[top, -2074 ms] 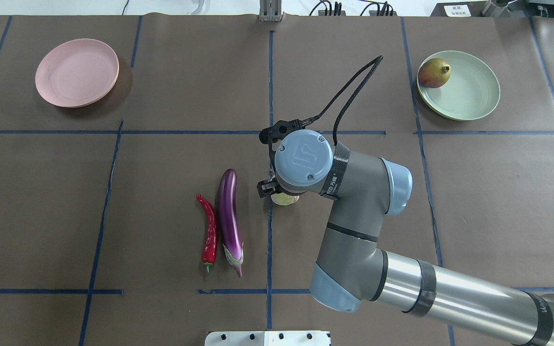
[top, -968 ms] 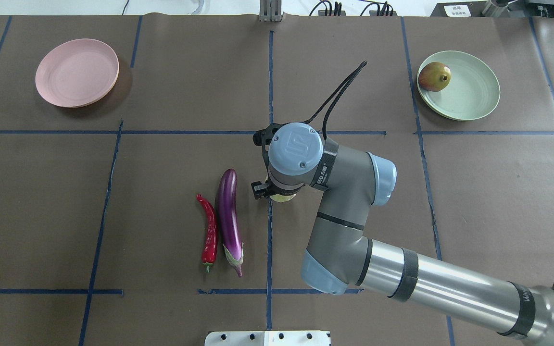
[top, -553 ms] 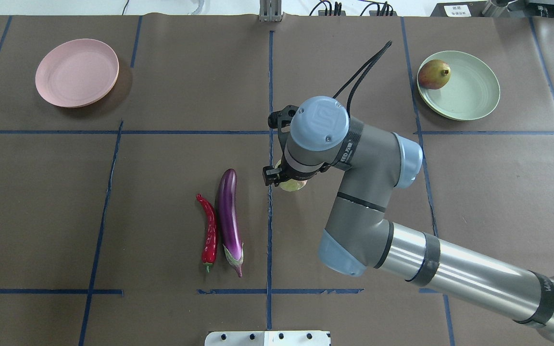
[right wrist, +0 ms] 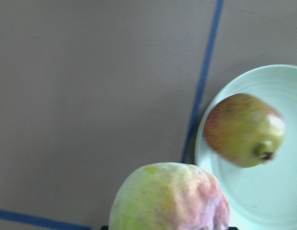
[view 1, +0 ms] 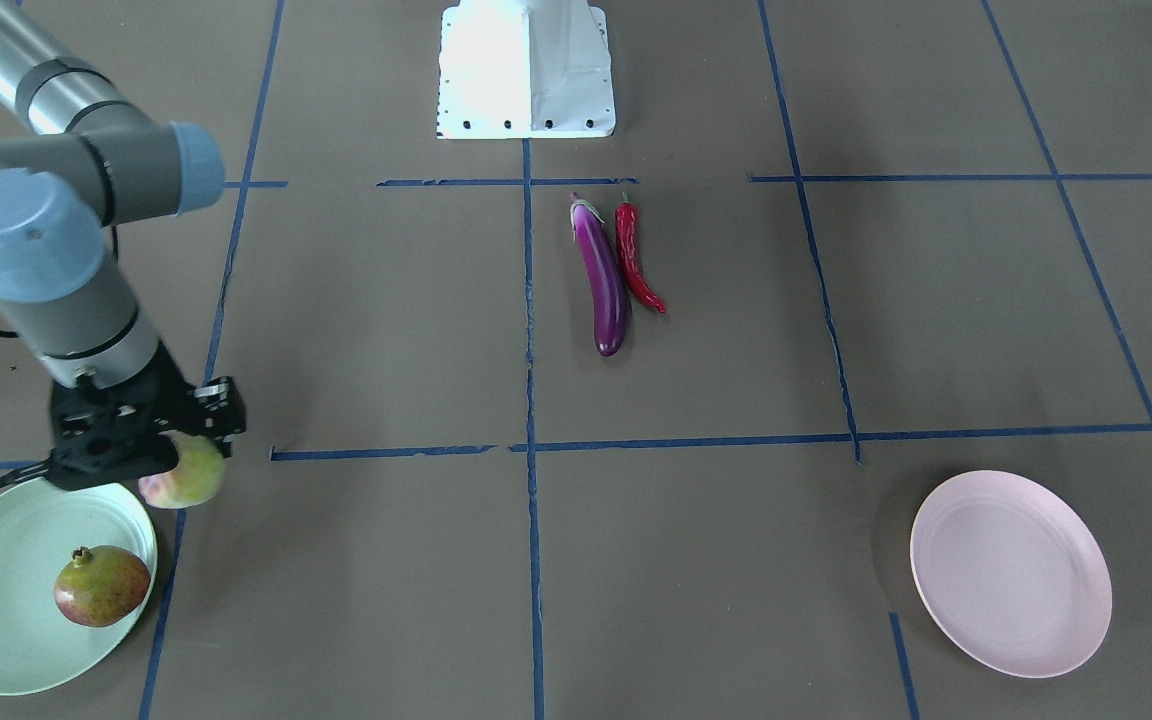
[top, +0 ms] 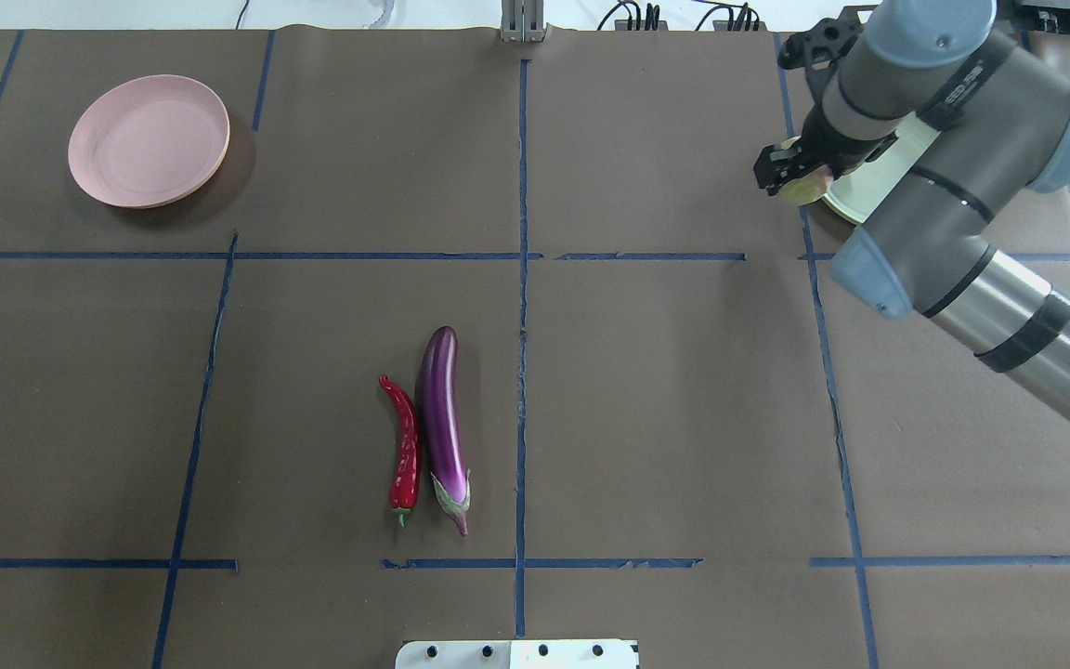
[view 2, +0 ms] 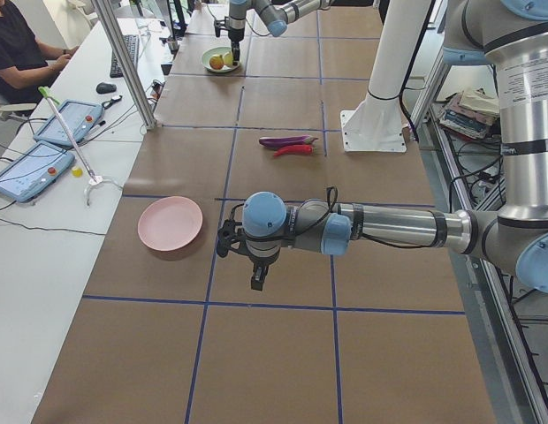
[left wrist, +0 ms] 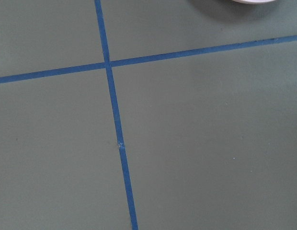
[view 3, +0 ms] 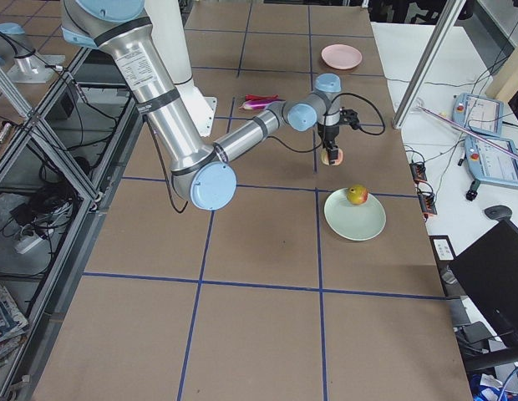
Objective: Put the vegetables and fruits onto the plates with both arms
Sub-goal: 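Carry the peach with the right gripper onto the green plate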
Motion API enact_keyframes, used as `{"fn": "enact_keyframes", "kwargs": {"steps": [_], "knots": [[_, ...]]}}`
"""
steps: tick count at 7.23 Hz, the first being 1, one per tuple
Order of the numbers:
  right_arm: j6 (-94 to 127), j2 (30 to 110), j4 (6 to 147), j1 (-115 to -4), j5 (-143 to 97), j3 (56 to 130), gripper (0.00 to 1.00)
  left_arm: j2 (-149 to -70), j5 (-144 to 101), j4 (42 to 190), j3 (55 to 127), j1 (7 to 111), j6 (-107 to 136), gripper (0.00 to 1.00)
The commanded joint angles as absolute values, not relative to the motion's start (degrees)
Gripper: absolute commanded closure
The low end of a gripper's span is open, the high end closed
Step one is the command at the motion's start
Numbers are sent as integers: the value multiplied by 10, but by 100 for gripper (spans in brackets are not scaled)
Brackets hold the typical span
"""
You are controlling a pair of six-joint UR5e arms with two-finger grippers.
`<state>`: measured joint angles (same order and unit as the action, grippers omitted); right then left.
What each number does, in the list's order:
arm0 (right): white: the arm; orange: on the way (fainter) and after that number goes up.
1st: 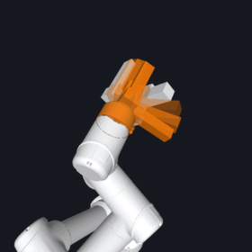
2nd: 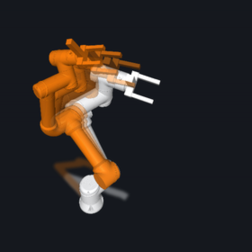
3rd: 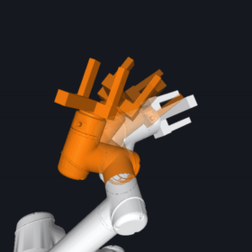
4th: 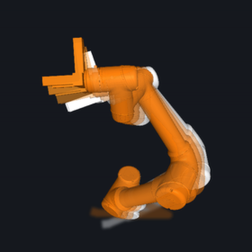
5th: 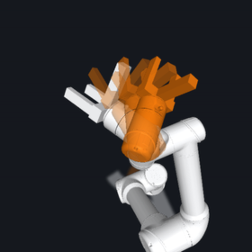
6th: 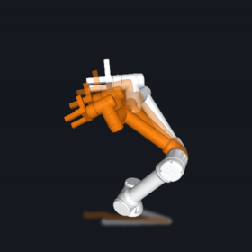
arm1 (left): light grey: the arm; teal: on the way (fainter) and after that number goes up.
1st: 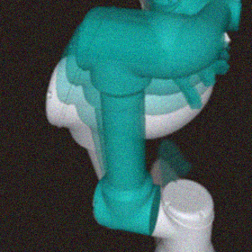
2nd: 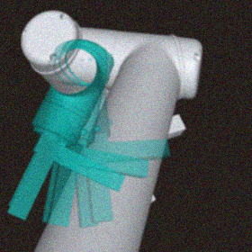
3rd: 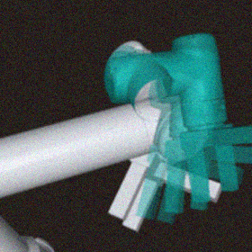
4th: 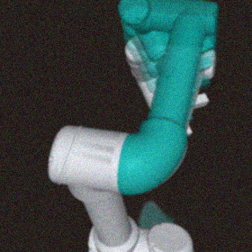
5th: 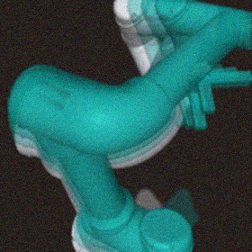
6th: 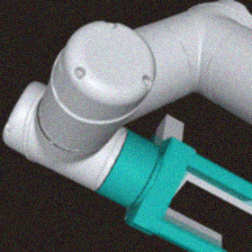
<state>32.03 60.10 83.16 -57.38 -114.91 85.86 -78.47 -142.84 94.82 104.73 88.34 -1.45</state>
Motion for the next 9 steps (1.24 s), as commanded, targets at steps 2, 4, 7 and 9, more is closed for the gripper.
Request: {"fn": "enact_keyframes", "kwargs": {"steps": [2, 4, 7, 9], "knots": [[162, 604, 794, -667, -1216, 726, 99, -785, -1433, 948, 1048, 883, -10, 0], [162, 601, 735, -661, -1213, 661, 57, -785, -1433, 948, 1048, 883, -8, 0], [166, 611, 725, -669, -1220, 699, 0, -818, -1433, 999, 1052, 843, 133, 0], [168, 658, 729, -678, -1272, 773, 0, -837, -1425, 1136, 1053, 764, 319, 0]]}}
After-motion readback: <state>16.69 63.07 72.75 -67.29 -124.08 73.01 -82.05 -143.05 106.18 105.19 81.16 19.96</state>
